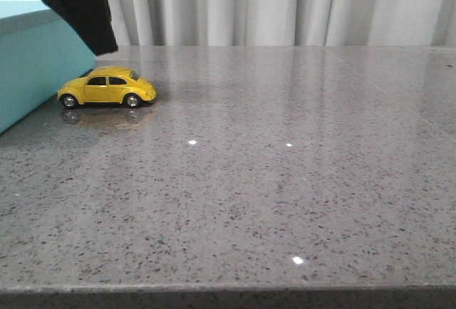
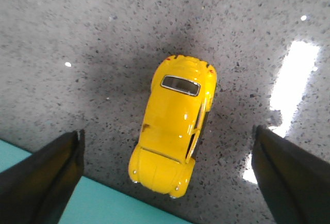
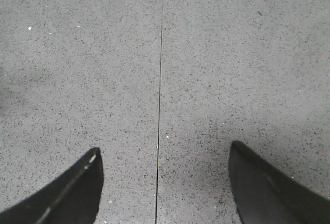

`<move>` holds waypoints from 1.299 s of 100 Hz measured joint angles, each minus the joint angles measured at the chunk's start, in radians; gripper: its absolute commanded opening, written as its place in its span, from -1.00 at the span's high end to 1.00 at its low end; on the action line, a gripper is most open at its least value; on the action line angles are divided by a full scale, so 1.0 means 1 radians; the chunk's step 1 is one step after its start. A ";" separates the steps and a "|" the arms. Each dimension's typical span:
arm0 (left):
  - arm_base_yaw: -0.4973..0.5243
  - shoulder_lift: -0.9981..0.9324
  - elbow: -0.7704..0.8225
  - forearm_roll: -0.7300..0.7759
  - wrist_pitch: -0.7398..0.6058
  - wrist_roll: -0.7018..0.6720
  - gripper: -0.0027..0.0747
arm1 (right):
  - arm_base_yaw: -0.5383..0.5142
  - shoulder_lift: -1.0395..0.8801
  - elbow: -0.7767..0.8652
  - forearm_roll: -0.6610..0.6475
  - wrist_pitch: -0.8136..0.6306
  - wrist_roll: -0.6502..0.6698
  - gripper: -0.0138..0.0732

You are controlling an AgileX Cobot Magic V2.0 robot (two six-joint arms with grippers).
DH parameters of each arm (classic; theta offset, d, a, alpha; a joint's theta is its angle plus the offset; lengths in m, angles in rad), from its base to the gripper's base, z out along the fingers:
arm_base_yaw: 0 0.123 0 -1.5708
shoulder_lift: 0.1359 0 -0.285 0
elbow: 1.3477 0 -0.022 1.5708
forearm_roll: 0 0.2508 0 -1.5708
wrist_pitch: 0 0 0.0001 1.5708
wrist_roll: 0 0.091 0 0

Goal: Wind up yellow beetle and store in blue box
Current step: 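Lower the left gripper over the yellow car beside the box, then grasp the yellow car with the left gripper and lift it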

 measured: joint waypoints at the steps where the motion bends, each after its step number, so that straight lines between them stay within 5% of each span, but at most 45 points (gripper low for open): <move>1: 0.000 0.004 0.000 0.000 0.000 0.003 -0.67 | 0.000 0.000 0.000 0.000 0.000 0.000 -0.51; 57: 0.000 0.133 0.000 -0.002 -0.032 0.049 -0.66 | 0.000 0.000 0.000 0.001 0.004 0.000 -0.51; 102: 0.000 0.133 -0.003 -0.005 -0.033 0.050 0.44 | 0.000 0.000 0.000 0.002 0.004 -0.002 -0.51; 130: -0.012 0.133 -0.071 -0.004 0.030 0.050 0.58 | 0.000 0.000 0.000 0.002 0.004 -0.002 -0.51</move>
